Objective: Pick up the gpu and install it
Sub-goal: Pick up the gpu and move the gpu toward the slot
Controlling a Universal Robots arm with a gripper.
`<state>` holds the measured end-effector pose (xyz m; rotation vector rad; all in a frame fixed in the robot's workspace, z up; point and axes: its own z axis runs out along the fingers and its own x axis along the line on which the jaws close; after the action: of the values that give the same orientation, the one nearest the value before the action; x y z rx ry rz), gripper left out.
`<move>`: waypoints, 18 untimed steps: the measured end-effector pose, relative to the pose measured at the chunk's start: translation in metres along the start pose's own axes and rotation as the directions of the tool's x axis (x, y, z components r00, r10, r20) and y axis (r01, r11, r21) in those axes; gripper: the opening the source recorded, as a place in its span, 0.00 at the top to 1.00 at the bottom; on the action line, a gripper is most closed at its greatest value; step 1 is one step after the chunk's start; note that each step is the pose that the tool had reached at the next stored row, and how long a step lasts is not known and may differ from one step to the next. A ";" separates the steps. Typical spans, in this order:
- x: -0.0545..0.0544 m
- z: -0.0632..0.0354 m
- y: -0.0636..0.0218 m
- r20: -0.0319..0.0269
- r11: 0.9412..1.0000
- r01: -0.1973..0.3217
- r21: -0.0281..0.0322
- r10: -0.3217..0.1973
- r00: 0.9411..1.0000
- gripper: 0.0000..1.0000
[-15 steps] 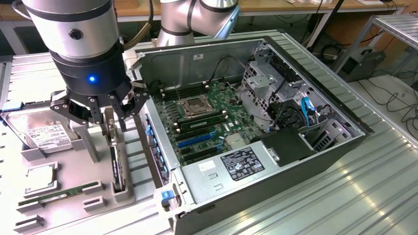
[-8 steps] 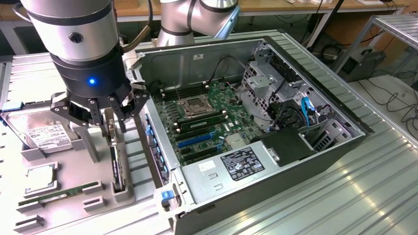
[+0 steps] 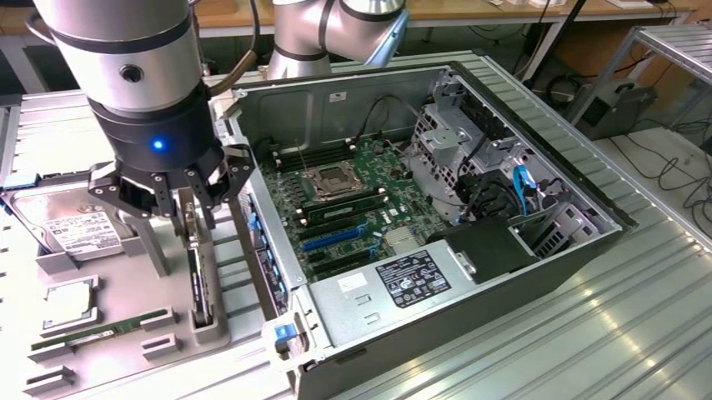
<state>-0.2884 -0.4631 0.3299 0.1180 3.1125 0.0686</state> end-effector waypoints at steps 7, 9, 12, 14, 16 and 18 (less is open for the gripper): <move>0.001 0.0056 -0.0002 0.000 1.000 0.000 0.000 0.000 1.000 0.64; 0.002 0.0097 -0.0004 0.000 1.000 0.000 0.000 0.000 1.000 0.64; 0.003 0.0130 -0.0007 0.000 1.000 0.000 0.000 0.000 1.000 0.64; 0.004 0.0154 -0.0008 0.000 1.000 0.000 0.000 0.000 1.000 0.64; 0.005 0.0179 -0.0010 0.000 1.000 0.000 0.000 0.000 1.000 0.64; 0.005 0.0203 -0.0011 0.000 1.000 0.000 0.000 0.000 1.000 0.64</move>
<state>-0.2930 -0.4630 0.3095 0.1180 3.1125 0.0686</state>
